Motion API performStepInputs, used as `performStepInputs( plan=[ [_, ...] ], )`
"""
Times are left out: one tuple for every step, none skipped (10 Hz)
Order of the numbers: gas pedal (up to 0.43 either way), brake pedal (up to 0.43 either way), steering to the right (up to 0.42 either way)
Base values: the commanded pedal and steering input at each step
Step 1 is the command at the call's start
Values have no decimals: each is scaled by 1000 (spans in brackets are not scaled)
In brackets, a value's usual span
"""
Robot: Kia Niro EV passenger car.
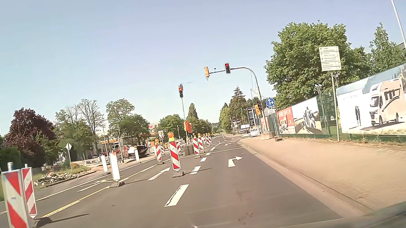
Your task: Follow the waypoints while adhering to traffic rules and regulations
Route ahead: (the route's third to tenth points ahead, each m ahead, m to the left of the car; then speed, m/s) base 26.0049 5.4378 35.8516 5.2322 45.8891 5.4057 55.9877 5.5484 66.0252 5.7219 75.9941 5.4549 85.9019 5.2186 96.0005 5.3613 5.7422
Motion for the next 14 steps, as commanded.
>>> performStepInputs(
  plan=[
    [0,30,-5],
    [0,37,-5],
    [0,37,-5],
    [0,49,-4],
    [0,73,-2],
    [0,98,3],
    [0,110,7],
    [0,122,9],
    [0,134,8],
    [0,140,7],
    [0,152,6],
    [0,159,6],
    [0,171,5],
    [0,183,5]
  ],
)
